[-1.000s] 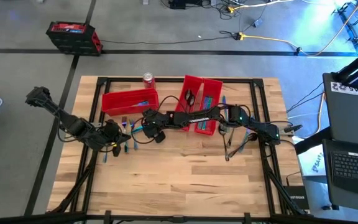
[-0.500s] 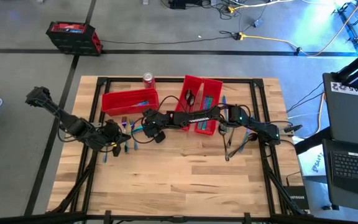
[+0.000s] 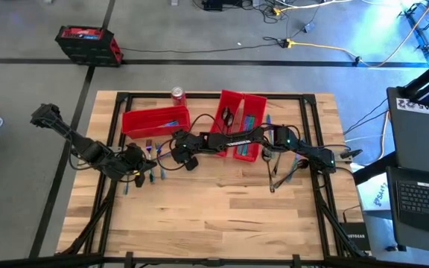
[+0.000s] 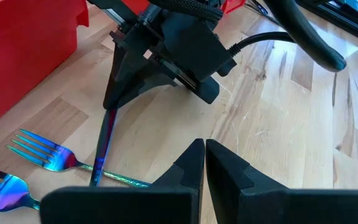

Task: Sort silverware
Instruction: Put the blue table knife into the right red bin

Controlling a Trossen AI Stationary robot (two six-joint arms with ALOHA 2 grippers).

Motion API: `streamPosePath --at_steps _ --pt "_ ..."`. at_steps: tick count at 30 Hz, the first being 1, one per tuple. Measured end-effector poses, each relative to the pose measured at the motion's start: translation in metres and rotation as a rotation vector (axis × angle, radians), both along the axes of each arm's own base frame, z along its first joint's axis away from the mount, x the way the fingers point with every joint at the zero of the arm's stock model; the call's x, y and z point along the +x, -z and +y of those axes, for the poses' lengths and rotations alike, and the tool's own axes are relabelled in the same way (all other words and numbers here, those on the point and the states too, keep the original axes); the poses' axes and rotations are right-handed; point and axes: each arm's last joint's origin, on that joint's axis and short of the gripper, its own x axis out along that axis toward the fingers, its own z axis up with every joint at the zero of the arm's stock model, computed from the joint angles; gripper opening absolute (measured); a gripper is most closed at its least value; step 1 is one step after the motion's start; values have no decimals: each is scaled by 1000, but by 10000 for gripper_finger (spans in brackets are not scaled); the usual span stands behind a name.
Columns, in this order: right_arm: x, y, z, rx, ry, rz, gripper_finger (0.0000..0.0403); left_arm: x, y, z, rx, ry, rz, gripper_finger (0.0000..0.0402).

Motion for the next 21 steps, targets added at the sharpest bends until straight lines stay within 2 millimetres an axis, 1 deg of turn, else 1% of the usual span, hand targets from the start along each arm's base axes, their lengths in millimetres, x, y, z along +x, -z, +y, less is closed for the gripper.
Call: streamPosePath --at_steps 5,8,14,17,21 --pt "-2 0 0 -8 36 25 0 0 0 0 0 0 0 1" --pt "-4 1 0 52 92 46 0 1 -1 -1 1 12 -5 1" --pt "-5 -1 1 99 98 44 0 0 2 -1 119 97 59 4" --pt "-5 -1 1 118 109 43 0 -1 5 -1 152 105 95 25" --pt "-5 -1 1 132 120 41 0 -3 9 1 181 73 140 80"
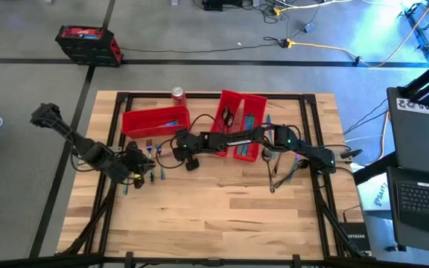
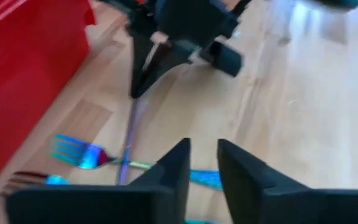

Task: Sort silverware
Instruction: Put the blue table knife into the right red bin

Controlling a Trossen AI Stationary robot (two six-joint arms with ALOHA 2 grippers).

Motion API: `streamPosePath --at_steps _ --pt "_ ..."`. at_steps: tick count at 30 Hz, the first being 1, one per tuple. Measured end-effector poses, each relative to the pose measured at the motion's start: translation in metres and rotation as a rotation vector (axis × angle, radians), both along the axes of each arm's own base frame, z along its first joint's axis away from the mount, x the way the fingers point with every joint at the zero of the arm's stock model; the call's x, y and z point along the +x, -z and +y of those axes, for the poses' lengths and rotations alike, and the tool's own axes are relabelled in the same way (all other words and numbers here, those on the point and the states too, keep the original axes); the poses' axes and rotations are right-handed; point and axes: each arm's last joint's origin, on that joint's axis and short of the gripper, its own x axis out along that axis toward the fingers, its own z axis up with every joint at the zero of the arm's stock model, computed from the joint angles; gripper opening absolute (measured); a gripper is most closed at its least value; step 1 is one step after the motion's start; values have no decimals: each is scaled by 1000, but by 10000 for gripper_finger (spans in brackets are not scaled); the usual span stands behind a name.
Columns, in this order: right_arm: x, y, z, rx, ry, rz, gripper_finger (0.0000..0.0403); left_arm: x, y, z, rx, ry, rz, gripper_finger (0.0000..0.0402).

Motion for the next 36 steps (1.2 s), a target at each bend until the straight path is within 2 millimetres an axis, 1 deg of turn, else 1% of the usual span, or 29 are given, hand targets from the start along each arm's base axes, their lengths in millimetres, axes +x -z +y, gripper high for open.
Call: streamPosePath --at_steps 5,9,12,15,19,23,26,33,36 --pt "0 0 0 4 3 -2 0 -4 10 6 26 -70 113 167" --pt "0 0 0 10 0 -4 0 1 13 6 11 -82 170 240" --pt "0 -1 0 11 0 -5 0 5 18 8 -58 -156 208 287" --pt "0 -1 0 13 1 -6 0 8 26 11 -137 -238 298 316" --pt "0 -1 0 25 12 -9 0 11 31 13 -130 -271 354 324" --pt "1 -1 0 44 32 -12 0 10 33 13 -157 -199 435 324" --pt "1 -1 0 47 34 -12 0 6 34 15 -185 -197 510 324" --pt "1 -1 0 49 34 -13 0 6 34 17 -210 -208 506 324" --pt "1 -1 0 49 34 -13 0 6 33 19 -205 -266 484 323"
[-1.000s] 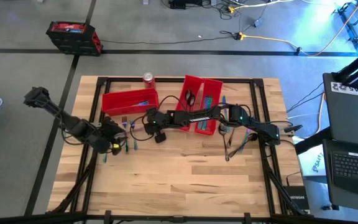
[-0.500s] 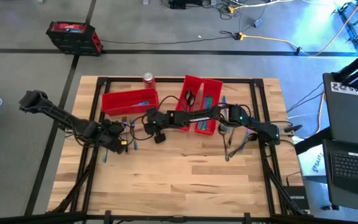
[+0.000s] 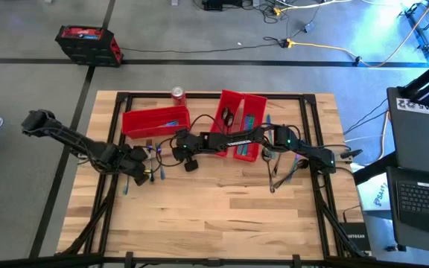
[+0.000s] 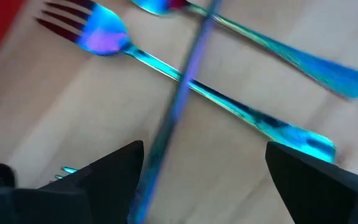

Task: Sort silverware
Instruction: Put the blue table knife into the right red bin

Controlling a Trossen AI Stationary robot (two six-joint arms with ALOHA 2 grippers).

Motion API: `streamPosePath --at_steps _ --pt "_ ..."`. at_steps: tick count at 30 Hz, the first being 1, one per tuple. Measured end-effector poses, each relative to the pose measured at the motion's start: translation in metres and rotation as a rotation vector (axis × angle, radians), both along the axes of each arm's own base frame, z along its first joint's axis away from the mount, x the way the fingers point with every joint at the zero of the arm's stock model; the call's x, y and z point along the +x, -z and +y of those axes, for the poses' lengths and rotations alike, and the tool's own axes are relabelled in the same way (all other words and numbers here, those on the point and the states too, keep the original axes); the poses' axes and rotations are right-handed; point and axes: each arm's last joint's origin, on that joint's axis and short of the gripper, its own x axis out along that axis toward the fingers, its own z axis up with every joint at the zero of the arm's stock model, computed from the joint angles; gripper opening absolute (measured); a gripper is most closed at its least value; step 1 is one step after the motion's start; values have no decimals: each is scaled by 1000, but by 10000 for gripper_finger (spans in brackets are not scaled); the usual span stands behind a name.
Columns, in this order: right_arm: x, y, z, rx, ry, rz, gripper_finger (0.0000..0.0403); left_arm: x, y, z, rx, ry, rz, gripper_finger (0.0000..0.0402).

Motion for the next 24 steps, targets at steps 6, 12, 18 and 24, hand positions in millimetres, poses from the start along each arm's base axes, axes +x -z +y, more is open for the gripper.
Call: streamPosePath --at_steps 6,12,18,24 --pt "0 0 1 6 -7 -1 0 -1 0 6 93 -19 22 320" --pt "0 0 1 10 -11 -2 0 3 5 9 84 -19 65 320" --pt "0 0 1 11 -12 -2 0 12 14 10 59 8 146 319" --pt "0 0 1 11 -12 -3 0 16 17 10 69 17 173 319"
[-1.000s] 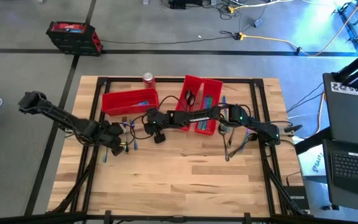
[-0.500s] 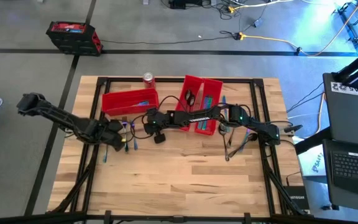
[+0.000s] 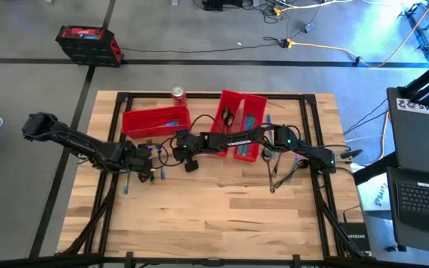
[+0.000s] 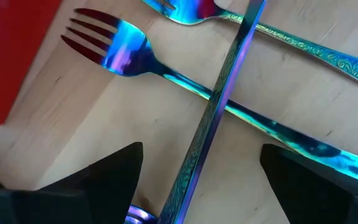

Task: Sort silverware
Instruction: Put the blue table knife into the right red bin

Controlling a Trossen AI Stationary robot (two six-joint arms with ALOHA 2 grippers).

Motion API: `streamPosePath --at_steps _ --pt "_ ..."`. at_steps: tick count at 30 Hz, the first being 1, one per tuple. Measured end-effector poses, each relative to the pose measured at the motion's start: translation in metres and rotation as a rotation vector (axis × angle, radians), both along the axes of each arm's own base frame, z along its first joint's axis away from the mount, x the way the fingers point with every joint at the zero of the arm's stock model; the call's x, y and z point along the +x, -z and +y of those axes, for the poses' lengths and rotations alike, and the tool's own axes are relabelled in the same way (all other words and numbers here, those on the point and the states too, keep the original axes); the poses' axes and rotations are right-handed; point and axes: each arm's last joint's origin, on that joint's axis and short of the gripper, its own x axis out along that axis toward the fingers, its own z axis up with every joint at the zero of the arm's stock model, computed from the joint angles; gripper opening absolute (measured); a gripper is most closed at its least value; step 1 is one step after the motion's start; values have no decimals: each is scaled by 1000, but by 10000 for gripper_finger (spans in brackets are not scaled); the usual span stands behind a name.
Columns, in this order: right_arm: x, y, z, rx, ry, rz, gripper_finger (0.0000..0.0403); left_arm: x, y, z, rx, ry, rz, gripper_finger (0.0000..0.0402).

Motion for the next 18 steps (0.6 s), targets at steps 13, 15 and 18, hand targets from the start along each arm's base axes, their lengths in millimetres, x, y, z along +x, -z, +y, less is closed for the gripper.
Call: streamPosePath --at_steps 13,15,18 --pt "0 0 0 0 0 -3 0 -2 1 0 -10 5 15 171" --pt "0 0 0 0 0 -3 0 -2 1 0 -6 10 21 146" --pt "0 0 0 0 0 -3 0 -3 1 0 -4 11 25 113"
